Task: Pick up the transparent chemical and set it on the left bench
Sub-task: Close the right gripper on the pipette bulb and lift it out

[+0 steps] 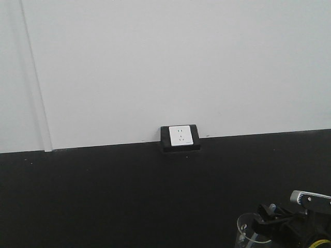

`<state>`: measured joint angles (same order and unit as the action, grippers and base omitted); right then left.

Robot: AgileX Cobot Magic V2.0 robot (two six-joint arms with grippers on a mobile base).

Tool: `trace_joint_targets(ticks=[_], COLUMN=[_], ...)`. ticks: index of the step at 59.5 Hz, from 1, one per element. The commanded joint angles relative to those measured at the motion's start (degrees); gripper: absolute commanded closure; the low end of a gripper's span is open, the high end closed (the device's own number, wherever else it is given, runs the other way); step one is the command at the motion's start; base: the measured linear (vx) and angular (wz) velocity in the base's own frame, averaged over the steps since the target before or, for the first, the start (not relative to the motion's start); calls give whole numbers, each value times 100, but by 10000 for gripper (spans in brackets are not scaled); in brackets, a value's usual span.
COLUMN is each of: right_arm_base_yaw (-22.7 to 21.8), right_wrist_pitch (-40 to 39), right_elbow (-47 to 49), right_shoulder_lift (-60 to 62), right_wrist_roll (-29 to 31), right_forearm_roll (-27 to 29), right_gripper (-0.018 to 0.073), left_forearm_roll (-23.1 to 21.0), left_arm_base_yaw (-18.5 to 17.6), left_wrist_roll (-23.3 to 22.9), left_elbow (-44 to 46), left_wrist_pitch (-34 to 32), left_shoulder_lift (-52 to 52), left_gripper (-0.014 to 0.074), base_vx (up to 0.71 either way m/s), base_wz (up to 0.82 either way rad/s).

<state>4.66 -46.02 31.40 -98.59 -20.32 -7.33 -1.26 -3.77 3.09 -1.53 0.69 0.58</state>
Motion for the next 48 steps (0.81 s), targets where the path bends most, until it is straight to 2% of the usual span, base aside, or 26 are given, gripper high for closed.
trace_joint_targets(ticks=[1, 15, 22, 27, 33, 37, 41, 48], right_arm_base_yaw=[-21, -21, -21, -21, -10, -10, -10, -10], right_wrist_pitch=[-541, -869, -863, -850, -565, -63, 558, 1555], right_elbow=[136, 136, 118, 111, 111, 111, 111, 111], right_shoulder_lift=[187, 333, 667, 1122, 1816, 2447, 3100, 4061], right_wrist_roll=[10, 10, 39, 102, 6, -266, -691, -1611], right_forearm_roll=[-34, -40, -81, -325, -1013, -1755, -2513, -3507], right_gripper=[370, 565, 568, 566, 564, 563, 564, 562], left_forearm_roll=[-4, -4, -4, -4, -4, -4, -4, -4], left_arm_base_yaw=[-10, -10, -10, -10, -10, -10, -10, -10], left_wrist_roll=[-45, -45, -45, -45, -45, -45, -45, -45], left_elbow=[-93, -93, -93, -93, -93, -93, -93, -93], left_wrist_pitch=[-449, -449, -449, -449, -449, -449, -449, -449], left_shoulder_lift=[110, 110, 110, 110, 110, 110, 110, 110], left_gripper=[600, 600, 600, 600, 600, 600, 600, 600], base_vx=[0, 0, 0, 0, 0, 0, 0, 0], base_wz=[0, 0, 0, 0, 0, 0, 0, 0])
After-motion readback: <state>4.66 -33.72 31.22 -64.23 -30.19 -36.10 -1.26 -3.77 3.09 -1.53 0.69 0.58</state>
